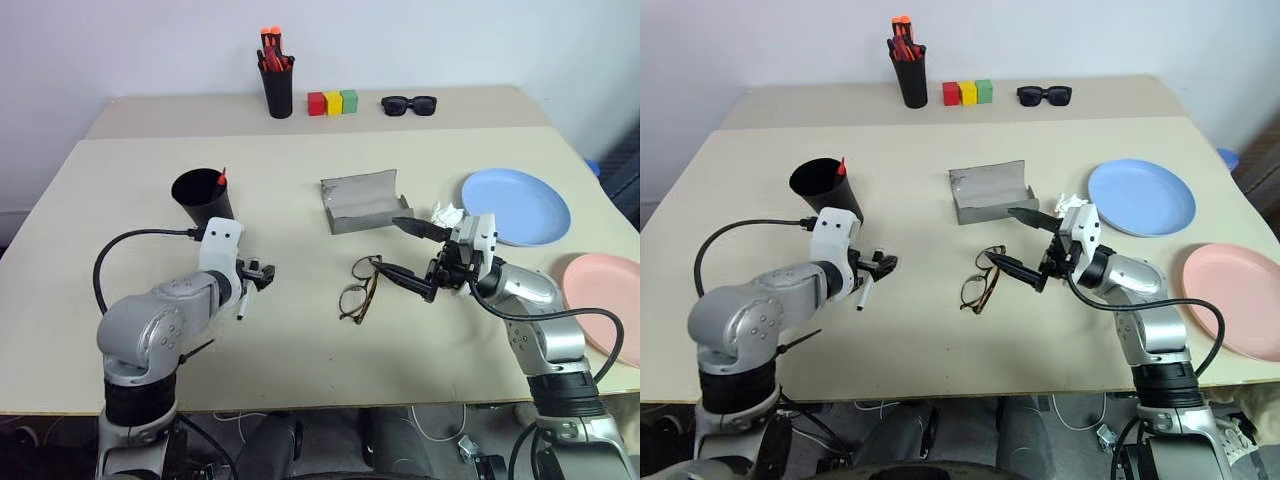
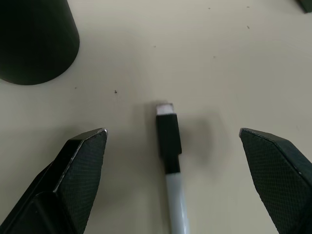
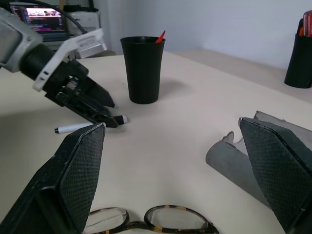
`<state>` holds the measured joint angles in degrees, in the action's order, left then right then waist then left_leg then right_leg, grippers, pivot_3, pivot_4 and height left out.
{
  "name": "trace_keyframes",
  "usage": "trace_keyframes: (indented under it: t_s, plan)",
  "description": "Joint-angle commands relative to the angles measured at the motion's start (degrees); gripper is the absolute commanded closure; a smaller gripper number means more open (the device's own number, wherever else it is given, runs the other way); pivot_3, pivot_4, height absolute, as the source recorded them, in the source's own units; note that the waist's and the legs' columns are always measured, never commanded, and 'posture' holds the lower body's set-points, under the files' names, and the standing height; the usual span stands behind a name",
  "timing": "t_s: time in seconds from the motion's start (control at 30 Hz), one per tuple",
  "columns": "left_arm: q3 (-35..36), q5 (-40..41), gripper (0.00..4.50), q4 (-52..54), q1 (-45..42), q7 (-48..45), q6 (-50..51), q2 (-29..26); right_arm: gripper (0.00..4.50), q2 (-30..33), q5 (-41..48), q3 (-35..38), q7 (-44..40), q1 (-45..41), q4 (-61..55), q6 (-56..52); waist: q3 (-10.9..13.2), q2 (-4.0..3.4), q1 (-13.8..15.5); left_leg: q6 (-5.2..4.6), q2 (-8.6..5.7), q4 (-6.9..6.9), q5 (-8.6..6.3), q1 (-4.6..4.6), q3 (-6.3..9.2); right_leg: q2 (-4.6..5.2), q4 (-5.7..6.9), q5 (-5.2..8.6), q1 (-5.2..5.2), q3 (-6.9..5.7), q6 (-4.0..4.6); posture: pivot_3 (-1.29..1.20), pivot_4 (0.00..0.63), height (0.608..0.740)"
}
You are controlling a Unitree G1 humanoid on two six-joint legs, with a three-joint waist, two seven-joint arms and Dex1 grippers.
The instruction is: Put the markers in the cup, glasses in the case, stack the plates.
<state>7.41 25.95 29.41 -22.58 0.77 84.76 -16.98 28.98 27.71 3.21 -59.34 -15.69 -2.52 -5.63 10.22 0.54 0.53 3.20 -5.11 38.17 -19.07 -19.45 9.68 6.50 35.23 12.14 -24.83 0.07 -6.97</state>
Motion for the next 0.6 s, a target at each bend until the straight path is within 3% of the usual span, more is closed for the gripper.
trace_keyframes:
  t_s: [0.03,0.07,0.17,0.4,0.5,0.6]
  plan:
    - [-1.5,-1.8,0.04,-2.1,-1.0,-0.9,-0.8,-0.5,0.00,-0.3,-0.3,0.5,0.6,-0.1,-1.4,1.3,0.0,0.00,-0.1,0.00,0.00,0.00,0.00,0.00,-0.01,0.00,0.00,0.00,0.00,0.00,0.00,0.00,0.150,0.740]
    - [-1.5,-1.8,0.04,-2.9,-1.2,-1.4,-0.9,-0.2,0.00,-0.3,-0.5,0.4,0.8,-0.2,-1.4,1.4,0.0,0.00,0.0,0.00,0.00,0.00,0.00,0.00,0.00,0.00,0.00,0.00,0.00,0.00,0.00,0.00,0.150,0.740]
    - [-0.3,-1.9,0.86,-3.4,-2.2,-1.9,1.2,1.5,0.00,-0.3,-0.8,0.3,1.0,-0.5,-1.1,1.5,0.0,-0.02,0.2,0.00,0.00,0.00,0.00,0.00,0.00,0.01,0.00,0.00,0.01,0.00,0.00,0.00,0.150,0.740]
    - [-0.2,-3.2,4.40,-3.2,-4.0,-2.6,1.2,2.2,0.00,-0.8,-1.7,0.0,1.6,-0.6,-0.7,1.9,0.0,-0.02,0.1,0.00,-0.01,0.00,0.00,0.00,0.01,0.03,0.00,0.00,0.02,0.00,-0.01,0.00,0.150,0.740]
    - [-2.0,-3.0,4.46,-1.7,-5.5,-5.3,-3.8,0.9,0.00,-1.1,-2.0,-0.2,1.7,-0.5,-0.5,2.1,0.0,-0.02,0.1,0.01,-0.01,0.00,0.00,0.00,0.00,0.03,0.00,0.00,0.02,0.00,0.00,0.00,0.150,0.740]
    - [-0.4,-0.4,4.46,0.4,-8.2,-11.0,-16.5,2.8,0.00,-1.4,-2.1,0.0,1.8,-1.1,0.2,2.2,0.0,-0.01,0.3,0.03,-0.01,0.01,0.01,-0.02,0.01,0.03,-0.01,0.00,0.02,-0.01,0.00,0.00,0.150,0.740]
